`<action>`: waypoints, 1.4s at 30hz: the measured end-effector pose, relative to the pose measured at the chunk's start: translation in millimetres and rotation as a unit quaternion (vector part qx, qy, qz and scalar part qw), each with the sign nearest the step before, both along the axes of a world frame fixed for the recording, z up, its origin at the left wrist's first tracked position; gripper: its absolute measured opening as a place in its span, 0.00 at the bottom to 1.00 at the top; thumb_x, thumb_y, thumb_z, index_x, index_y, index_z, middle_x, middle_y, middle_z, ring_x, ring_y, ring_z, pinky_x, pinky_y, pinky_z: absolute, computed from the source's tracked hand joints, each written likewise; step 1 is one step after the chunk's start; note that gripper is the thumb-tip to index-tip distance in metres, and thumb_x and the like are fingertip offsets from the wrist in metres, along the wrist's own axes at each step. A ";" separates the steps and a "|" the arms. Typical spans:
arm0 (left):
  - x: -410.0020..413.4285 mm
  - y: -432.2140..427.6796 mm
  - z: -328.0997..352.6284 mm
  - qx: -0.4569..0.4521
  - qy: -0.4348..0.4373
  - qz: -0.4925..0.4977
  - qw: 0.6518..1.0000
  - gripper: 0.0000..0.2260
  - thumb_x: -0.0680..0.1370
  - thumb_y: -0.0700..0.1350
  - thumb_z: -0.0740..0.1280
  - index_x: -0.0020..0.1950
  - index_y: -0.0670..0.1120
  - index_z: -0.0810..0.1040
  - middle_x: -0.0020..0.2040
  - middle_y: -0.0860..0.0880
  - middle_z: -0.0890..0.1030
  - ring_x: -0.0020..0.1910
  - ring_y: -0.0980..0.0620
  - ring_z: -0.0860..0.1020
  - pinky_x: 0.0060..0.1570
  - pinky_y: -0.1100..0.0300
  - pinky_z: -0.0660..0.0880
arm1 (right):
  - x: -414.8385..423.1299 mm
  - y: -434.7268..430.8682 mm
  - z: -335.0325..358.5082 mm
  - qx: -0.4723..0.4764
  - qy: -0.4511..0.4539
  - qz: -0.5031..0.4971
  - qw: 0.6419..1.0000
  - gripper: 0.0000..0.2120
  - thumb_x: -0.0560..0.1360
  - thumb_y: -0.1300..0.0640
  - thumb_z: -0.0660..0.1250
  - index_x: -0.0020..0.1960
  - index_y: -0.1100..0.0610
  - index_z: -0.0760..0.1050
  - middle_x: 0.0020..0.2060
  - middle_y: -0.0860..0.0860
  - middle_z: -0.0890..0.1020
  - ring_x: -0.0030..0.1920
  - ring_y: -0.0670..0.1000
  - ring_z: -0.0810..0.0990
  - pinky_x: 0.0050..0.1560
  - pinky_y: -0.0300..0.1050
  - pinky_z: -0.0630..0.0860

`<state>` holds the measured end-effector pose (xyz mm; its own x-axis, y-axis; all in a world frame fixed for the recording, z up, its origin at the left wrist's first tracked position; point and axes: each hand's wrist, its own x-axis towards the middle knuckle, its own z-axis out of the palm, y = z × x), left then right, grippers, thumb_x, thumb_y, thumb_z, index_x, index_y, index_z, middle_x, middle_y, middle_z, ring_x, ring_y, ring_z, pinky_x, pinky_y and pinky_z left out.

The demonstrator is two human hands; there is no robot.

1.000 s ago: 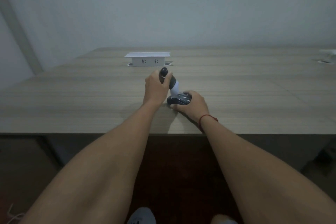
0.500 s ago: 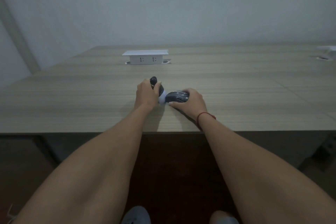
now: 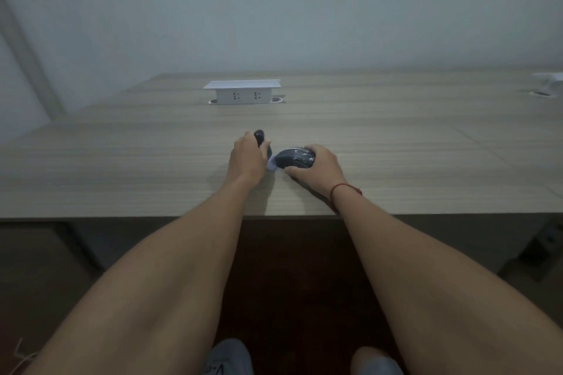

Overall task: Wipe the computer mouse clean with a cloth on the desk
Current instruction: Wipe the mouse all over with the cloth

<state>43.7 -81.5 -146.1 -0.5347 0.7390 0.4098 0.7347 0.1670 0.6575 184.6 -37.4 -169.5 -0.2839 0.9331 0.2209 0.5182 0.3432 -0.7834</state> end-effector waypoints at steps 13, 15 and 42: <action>29.5 10.4 2.9 0.094 -0.065 -0.027 0.993 0.14 0.82 0.48 0.59 0.56 0.38 0.72 0.52 0.40 0.77 0.51 0.44 0.76 0.47 0.56 0.71 | 3.1 -0.9 1.9 -0.005 0.025 -0.022 0.999 0.46 0.57 0.46 0.83 0.70 0.56 0.68 0.62 0.54 0.78 0.60 0.54 0.78 0.61 0.55 0.77; 25.9 8.0 0.5 0.072 -0.054 -0.008 0.996 0.15 0.82 0.48 0.59 0.58 0.37 0.71 0.54 0.39 0.77 0.52 0.43 0.75 0.47 0.55 0.69 | 3.9 -0.2 3.4 -0.002 0.029 -0.013 1.000 0.44 0.58 0.47 0.83 0.69 0.56 0.68 0.62 0.53 0.77 0.60 0.54 0.77 0.61 0.54 0.77; -7.3 10.2 25.7 0.029 -0.030 -0.042 0.998 0.15 0.81 0.48 0.60 0.57 0.36 0.74 0.53 0.38 0.78 0.50 0.44 0.75 0.45 0.57 0.67 | 9.2 0.4 3.4 0.011 -0.011 0.080 0.997 0.39 0.68 0.50 0.78 0.73 0.55 0.64 0.68 0.54 0.74 0.66 0.55 0.73 0.67 0.54 0.72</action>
